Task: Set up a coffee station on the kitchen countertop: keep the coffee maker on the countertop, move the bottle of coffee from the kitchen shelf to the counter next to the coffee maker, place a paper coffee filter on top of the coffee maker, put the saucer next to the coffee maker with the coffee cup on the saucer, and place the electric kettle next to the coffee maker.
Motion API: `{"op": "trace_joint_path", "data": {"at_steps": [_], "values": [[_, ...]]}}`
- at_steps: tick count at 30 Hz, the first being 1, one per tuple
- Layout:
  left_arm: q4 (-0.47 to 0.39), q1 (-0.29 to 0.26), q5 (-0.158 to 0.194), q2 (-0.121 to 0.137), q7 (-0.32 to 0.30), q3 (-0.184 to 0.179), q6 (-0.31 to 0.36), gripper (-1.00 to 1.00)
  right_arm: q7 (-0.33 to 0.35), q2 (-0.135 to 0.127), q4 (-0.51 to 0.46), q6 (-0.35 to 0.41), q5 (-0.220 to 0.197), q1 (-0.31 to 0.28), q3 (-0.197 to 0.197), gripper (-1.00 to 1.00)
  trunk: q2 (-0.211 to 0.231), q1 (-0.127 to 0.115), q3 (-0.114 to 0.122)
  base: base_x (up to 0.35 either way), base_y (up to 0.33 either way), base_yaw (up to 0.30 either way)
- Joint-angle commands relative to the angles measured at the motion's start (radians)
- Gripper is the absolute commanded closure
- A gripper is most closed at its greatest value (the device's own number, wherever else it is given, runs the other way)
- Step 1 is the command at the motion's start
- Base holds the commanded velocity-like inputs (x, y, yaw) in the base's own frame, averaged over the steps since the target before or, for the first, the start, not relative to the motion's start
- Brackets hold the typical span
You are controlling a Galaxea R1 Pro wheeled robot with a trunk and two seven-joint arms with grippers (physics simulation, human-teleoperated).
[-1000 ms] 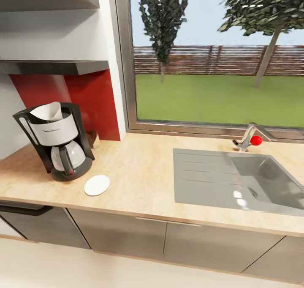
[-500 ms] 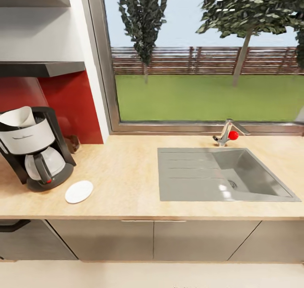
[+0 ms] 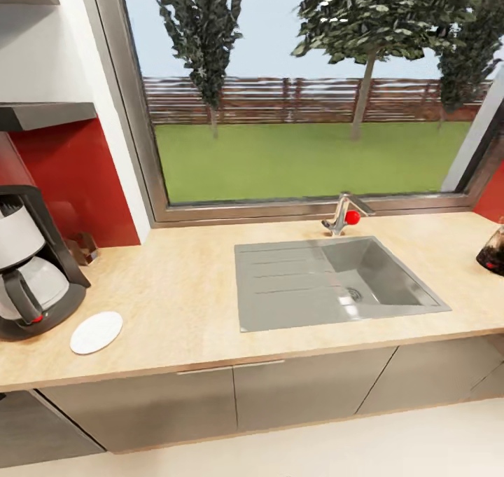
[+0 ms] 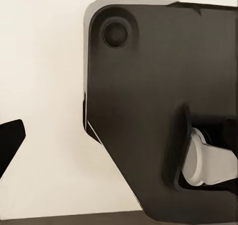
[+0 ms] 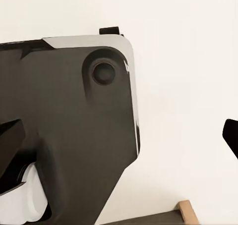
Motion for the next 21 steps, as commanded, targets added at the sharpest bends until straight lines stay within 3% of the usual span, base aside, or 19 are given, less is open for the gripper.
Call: {"op": "trace_joint_path", "data": {"at_steps": [1,21], "values": [[0.001,-0.001,-0.01,-0.001,-0.003,0.009,-0.003,-1.0,0.006,0.001,-0.002,0.001,0.008,-0.001,-0.008,-1.0,-0.002,0.001,-0.002,0.0,0.0,-0.26],[0.001,-0.001,-0.01,0.002,-0.003,0.008,-0.003,-1.0,0.005,-0.001,-0.004,0.001,0.008,-0.001,-0.01,-1.0,-0.002,0.001,-0.002,0.0,0.0,-0.26]]}}
